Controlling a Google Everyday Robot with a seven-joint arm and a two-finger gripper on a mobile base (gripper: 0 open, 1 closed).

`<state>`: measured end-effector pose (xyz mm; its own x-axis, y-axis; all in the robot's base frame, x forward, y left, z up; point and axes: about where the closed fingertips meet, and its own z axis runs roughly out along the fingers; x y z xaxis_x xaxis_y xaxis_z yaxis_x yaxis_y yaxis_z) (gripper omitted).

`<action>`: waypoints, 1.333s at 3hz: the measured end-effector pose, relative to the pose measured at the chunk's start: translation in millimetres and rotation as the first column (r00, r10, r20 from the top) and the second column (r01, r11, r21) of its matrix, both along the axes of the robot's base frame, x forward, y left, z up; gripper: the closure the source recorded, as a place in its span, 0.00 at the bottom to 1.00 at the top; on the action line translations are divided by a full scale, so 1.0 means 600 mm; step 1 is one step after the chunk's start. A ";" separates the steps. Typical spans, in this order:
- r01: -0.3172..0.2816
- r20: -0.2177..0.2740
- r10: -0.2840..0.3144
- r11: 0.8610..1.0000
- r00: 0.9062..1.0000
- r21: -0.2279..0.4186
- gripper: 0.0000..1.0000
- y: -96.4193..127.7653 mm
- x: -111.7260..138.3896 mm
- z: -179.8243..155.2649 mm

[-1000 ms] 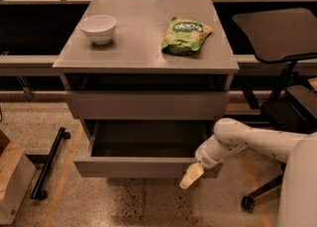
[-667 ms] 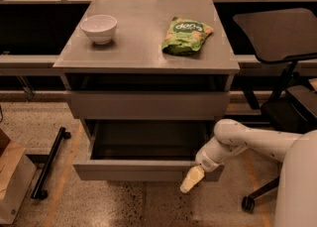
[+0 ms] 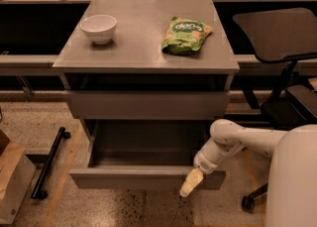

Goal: Open middle drawer

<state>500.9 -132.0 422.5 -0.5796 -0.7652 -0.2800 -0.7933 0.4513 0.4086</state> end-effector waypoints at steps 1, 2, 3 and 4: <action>0.033 -0.094 -0.035 0.999 0.995 -0.023 0.00 0.011 -0.041 -0.008; 0.041 -0.109 -0.044 0.999 0.993 -0.026 0.00 0.013 -0.048 -0.006; 0.102 -0.178 -0.114 0.992 0.977 -0.075 0.00 0.025 -0.114 0.015; 0.123 -0.174 -0.139 0.988 0.975 -0.098 0.00 0.038 -0.147 0.047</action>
Offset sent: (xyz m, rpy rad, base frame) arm -0.1111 0.0217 0.0005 -0.0881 0.3496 -0.1794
